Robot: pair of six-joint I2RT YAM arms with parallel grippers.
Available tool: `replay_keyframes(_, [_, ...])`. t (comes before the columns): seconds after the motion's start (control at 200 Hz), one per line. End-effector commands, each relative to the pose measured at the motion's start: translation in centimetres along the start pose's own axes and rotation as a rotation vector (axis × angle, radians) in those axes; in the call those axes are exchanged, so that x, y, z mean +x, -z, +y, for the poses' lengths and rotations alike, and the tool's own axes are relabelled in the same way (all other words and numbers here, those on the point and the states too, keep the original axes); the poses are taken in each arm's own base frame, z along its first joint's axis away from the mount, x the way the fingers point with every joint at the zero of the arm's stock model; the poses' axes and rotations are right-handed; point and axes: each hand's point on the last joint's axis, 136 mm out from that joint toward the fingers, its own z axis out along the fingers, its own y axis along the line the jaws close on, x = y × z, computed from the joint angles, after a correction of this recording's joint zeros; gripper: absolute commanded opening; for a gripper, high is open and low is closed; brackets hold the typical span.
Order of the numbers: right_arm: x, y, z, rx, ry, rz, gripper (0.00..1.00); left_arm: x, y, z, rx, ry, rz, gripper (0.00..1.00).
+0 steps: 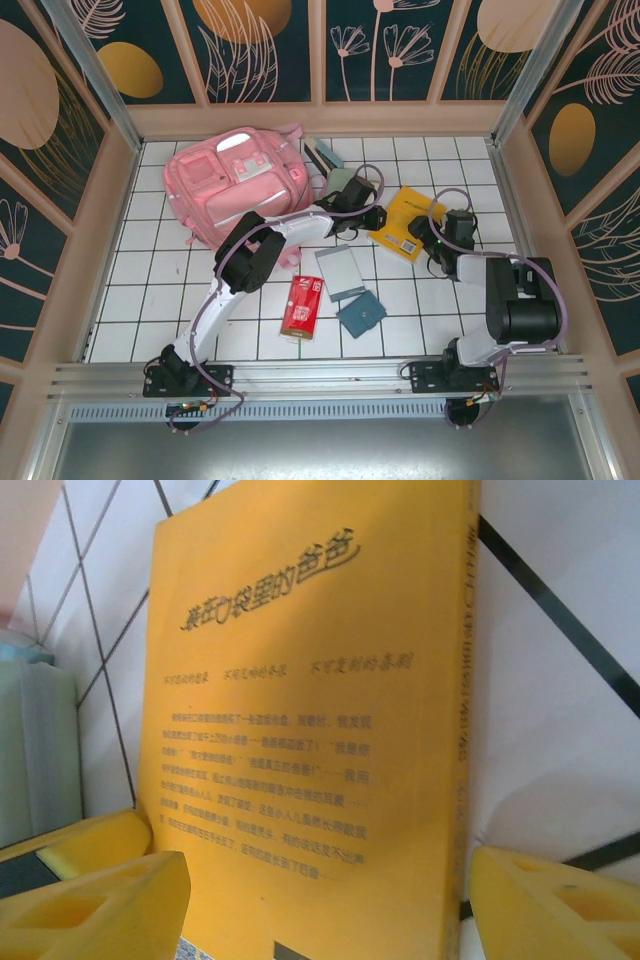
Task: Pack books, pencil case, and school supplies into a backpack
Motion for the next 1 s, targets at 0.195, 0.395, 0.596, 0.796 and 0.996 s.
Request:
replay_keyframes(0.195, [1.0,0.8,5.4,-0.386,-0.12,0.104,0.73,3.2,-0.7,0.3,0.012,0.026,0.09,0.18])
replay_keyframes(0.395, [0.4,1.7,7.3,-0.464,-0.103,0.109,0.71,3.4,-0.7,0.4,0.007,0.016,0.097,0.19])
replay_keyframes(0.596, [0.5,1.4,7.0,-0.446,-0.093,0.115,0.67,3.6,-0.8,0.6,-0.001,0.005,0.109,0.19])
replay_keyframes(0.796, [0.5,-0.8,3.8,-0.14,-0.014,0.096,0.66,3.6,-0.8,0.7,-0.005,0.006,0.113,0.19])
replay_keyframes(0.996, [-0.9,-1.2,0.1,0.172,0.061,0.01,0.68,3.4,-0.8,0.9,-0.021,0.008,0.107,0.19])
